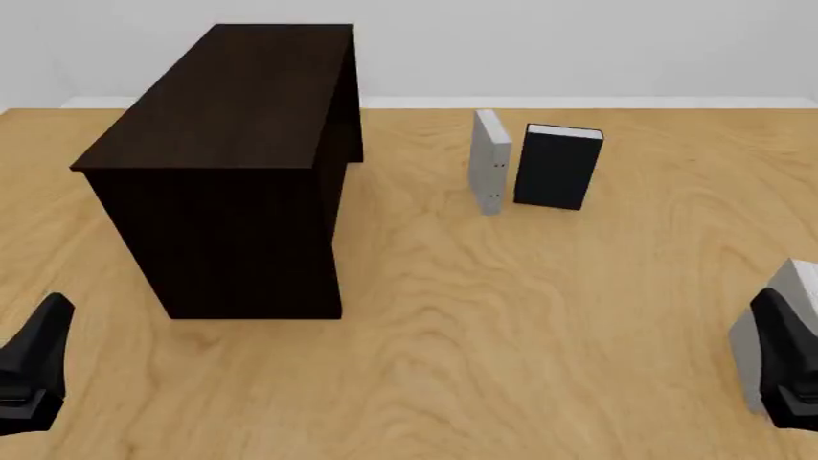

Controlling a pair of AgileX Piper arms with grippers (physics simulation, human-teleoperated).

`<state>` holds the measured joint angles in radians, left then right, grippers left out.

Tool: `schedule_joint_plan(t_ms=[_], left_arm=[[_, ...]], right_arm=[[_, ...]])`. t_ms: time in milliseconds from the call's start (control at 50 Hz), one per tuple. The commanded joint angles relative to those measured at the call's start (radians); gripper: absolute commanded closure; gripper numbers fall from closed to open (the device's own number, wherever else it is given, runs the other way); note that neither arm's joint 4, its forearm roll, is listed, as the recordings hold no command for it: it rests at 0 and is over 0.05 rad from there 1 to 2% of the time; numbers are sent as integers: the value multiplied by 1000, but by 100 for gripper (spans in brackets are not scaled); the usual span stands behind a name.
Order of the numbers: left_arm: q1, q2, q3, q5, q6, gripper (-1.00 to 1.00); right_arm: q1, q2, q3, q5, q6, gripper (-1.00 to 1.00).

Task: Pick up the book on the right and place it under the cabinet shelf.

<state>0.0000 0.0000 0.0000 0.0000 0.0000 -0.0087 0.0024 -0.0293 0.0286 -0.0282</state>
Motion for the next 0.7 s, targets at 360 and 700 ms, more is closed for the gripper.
schedule_joint_plan(t_ms=[360,700], left_arm=[[0,0,0,0,0,-100],[0,0,0,0,0,-100]], right_arm=[[-115,4,-426,362,-47,-100],[-283,223,-616,539,-60,-100]])
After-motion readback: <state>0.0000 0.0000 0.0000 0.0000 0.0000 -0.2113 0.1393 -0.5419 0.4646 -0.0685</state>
